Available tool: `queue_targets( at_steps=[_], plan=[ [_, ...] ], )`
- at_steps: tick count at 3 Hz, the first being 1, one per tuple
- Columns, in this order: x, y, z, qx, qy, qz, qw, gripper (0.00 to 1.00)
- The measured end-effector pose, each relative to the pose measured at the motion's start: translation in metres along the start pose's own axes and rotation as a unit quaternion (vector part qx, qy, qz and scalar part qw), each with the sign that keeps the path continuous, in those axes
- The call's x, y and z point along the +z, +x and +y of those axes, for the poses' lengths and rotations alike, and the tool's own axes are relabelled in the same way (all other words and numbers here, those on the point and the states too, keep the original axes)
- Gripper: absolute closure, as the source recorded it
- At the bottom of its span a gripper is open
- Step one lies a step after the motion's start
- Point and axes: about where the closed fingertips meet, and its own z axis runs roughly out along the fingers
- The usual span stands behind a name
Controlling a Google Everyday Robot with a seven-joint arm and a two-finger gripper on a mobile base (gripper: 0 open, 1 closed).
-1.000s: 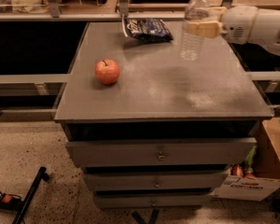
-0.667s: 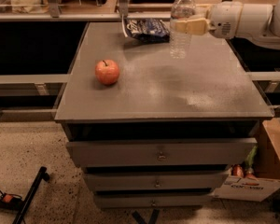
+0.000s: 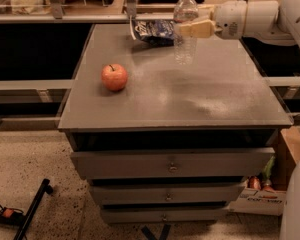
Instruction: Move water bottle near apple
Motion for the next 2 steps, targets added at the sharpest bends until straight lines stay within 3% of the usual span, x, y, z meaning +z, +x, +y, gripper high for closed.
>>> queue_targets(
  at_steps=[1,2],
  plan=[
    [0.006,-0.002,0.01,-0.001,-0.001,-0.012,0.9999,1.0],
    [0.018,-0.004,0.034,-0.008,-0.017,-0.025,0.9995,1.0]
  ],
)
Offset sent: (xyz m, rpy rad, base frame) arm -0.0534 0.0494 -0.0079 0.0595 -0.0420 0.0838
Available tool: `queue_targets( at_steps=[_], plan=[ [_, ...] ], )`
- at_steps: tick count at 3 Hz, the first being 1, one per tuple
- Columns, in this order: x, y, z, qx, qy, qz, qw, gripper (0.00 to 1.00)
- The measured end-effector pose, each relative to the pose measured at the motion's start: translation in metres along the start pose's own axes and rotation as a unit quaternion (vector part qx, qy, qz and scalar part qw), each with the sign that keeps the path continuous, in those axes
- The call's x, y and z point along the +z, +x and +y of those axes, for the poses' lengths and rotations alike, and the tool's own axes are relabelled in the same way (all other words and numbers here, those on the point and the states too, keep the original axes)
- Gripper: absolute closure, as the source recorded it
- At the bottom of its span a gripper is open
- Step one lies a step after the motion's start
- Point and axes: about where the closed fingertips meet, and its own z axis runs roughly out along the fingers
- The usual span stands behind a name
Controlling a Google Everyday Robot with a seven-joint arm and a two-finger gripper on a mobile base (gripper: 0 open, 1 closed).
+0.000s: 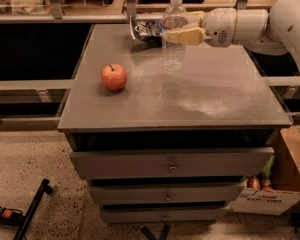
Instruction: Move water bottle near apple
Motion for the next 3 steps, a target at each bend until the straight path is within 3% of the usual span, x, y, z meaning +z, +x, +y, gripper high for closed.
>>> queue_targets(
  at_steps=[1,3],
  plan=[
    [0.015,0.0,0.025,0.0,-0.031,-0.006,0.9995,1.0],
    [0.054,0.005,0.068,0.004,-0.115,-0.009,0.9933,1.0]
  ],
)
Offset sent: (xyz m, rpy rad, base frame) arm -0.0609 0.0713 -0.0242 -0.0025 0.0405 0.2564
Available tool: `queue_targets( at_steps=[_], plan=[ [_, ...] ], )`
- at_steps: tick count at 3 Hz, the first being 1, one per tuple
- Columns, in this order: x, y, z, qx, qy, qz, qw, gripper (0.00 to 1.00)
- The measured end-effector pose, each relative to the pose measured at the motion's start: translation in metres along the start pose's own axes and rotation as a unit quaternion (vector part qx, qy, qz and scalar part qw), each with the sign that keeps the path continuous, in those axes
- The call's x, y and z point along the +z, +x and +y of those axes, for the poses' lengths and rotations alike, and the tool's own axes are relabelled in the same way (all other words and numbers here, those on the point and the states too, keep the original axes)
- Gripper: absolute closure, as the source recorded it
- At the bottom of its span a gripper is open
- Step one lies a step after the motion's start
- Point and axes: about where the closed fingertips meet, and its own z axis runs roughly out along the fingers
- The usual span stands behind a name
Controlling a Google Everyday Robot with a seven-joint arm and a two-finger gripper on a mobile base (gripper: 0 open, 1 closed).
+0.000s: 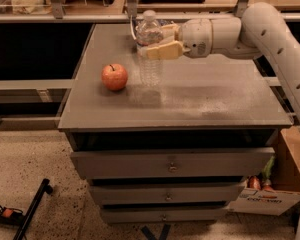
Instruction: Move water bottle near apple
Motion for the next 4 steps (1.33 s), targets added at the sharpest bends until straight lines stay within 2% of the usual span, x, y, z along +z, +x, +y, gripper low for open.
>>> queue_targets(
  at_steps=[1,2,4],
  plan=[
    [0.014,0.001,0.006,0.003,-0.024,-0.005,0.9997,1.0],
    [0.026,0.005,0.009,0.007,-0.039,-0.009,0.9992,0.82],
    [0.034,0.009,0.01,0.008,-0.044,-0.012,0.9989,0.35]
  ],
)
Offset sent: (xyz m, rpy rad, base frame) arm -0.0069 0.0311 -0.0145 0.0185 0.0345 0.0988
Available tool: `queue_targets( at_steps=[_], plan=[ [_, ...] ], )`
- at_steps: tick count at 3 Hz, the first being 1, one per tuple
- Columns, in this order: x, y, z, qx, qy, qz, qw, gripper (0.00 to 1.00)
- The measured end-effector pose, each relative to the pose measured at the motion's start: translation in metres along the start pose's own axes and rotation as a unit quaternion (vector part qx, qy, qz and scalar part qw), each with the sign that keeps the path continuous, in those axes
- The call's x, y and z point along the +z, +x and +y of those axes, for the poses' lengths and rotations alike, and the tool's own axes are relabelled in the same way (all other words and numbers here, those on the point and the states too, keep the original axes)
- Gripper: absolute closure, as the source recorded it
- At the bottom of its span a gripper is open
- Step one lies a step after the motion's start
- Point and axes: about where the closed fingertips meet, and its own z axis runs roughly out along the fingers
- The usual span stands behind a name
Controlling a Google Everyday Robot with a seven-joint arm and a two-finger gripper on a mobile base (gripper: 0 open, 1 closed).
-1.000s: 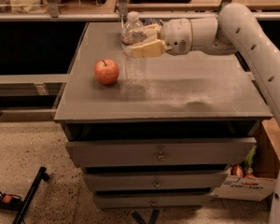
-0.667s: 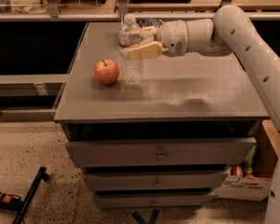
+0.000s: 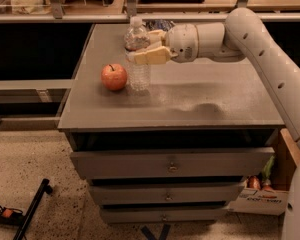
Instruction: Move water bottle near apple
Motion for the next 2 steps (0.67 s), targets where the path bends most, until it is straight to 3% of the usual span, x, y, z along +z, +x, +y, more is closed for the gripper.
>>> queue_targets(
  at_steps=[1,2],
  plan=[
    [0.0029,-0.0004,0.0005,0.0,-0.002,0.0,1.0,0.12],
    [0.006,-0.0009,0.0011,0.0,-0.005,-0.001,1.0,0.0]
  ],
)
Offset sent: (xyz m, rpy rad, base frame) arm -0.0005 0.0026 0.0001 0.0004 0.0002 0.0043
